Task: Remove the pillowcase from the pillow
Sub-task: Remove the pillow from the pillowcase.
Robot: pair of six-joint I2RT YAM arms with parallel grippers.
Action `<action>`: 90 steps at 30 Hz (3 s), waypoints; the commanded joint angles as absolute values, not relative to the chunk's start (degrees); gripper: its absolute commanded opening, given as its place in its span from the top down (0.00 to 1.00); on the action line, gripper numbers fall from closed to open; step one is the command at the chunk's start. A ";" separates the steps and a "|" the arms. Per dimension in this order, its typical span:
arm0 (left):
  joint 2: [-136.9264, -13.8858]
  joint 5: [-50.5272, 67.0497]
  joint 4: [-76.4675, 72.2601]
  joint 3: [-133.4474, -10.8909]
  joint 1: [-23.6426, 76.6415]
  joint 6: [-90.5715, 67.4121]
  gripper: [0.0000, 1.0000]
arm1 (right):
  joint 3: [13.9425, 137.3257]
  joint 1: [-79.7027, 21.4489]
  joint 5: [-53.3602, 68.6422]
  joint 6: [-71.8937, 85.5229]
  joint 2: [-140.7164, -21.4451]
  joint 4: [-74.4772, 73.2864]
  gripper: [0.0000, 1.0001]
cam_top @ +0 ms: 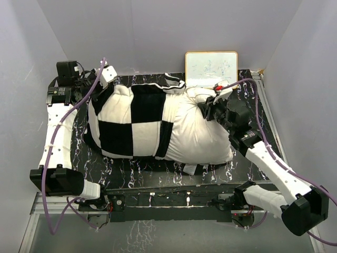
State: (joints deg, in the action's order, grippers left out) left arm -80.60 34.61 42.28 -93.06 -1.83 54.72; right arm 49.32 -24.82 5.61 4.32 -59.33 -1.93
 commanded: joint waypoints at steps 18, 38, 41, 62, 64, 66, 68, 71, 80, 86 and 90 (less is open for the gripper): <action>-85.26 37.04 25.89 -100.33 -29.46 47.15 1.00 | 48.89 -19.19 -41.25 -5.63 -51.46 20.88 0.92; -92.38 32.48 18.96 -96.42 -42.61 59.02 1.00 | 46.94 12.54 -27.74 22.06 -50.31 5.74 0.92; -93.10 28.92 15.16 -95.08 -42.63 59.25 1.00 | 48.36 13.36 -29.03 22.26 -51.32 5.71 0.92; -98.71 19.13 9.30 -95.45 -43.69 56.74 1.00 | 43.69 14.94 -39.47 15.43 -56.40 8.52 0.91; -97.84 21.83 11.89 -94.54 -43.87 57.87 1.00 | 43.60 14.94 -39.51 15.47 -56.91 8.51 0.92; -95.88 29.43 17.80 -93.71 -43.74 59.12 0.93 | 44.23 14.79 -35.30 16.05 -58.03 7.74 0.92; -93.15 37.85 24.90 -92.46 -41.81 59.44 0.48 | 45.71 14.70 -30.94 18.73 -60.57 4.91 0.92; -89.73 39.40 35.66 -89.81 -31.90 63.01 0.31 | 50.81 14.68 -25.31 22.71 -67.85 -3.92 0.92; -88.08 42.51 53.42 -82.77 -10.72 73.03 0.03 | 46.00 9.21 -14.15 13.36 -67.02 4.62 0.92; -91.58 36.31 41.51 -78.51 -4.88 68.48 0.03 | 45.18 1.25 -12.90 4.81 -68.39 10.24 0.92; -96.99 34.19 35.68 -80.76 -4.77 66.63 0.03 | 44.84 0.35 -7.88 2.47 -69.68 12.90 0.92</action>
State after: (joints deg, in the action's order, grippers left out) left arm -93.25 36.51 42.19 -78.76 -4.56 67.90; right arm 45.91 3.07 -16.95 7.84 -67.72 7.03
